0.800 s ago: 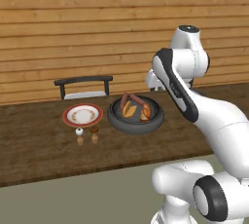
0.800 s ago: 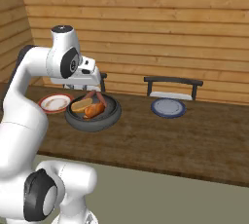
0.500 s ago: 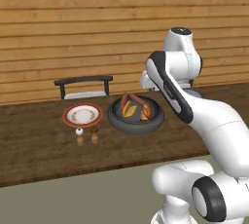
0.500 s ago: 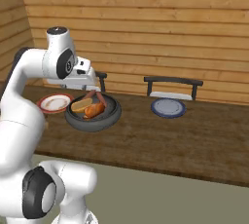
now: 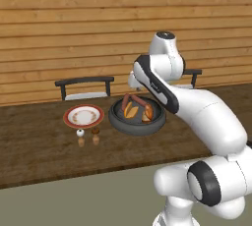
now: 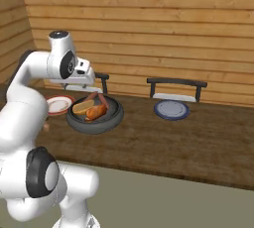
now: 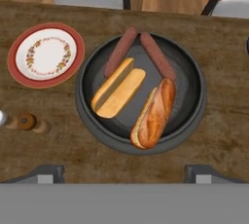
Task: Place one bun and one sausage from the bowl on each plate.
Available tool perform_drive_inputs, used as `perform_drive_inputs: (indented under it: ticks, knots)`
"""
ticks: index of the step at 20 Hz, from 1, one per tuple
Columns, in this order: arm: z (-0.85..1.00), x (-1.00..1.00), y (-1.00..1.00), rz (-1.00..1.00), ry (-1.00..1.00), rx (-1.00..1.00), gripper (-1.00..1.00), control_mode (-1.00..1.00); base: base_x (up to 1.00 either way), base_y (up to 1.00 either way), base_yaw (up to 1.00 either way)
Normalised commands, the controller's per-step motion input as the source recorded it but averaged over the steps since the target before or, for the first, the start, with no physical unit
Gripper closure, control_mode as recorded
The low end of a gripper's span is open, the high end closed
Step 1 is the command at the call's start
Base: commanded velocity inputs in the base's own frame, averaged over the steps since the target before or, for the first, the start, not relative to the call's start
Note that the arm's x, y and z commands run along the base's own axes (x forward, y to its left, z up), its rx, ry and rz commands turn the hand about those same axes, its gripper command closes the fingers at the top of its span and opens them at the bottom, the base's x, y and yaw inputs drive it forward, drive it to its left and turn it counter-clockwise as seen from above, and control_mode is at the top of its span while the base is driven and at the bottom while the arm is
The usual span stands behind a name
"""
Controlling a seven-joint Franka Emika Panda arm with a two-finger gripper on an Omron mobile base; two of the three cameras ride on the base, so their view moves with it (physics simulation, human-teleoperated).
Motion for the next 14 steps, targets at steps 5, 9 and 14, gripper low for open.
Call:
perform_drive_inputs:
  ticks: [5, 9, 14]
  knots:
    - [-0.36, 0.16, -0.01, 0.0, 0.0, 0.07, -1.0, -1.0, 0.0, 0.0, 0.0]
    - [-0.45, 0.01, -0.2, -0.01, 0.0, 0.0, -1.0, -1.0, 0.0, 0.0, 0.0]
    - [-0.4, 0.07, -0.36, -0.1, 0.03, 0.05, -1.0, -1.0, 0.0, 0.0, 0.0]
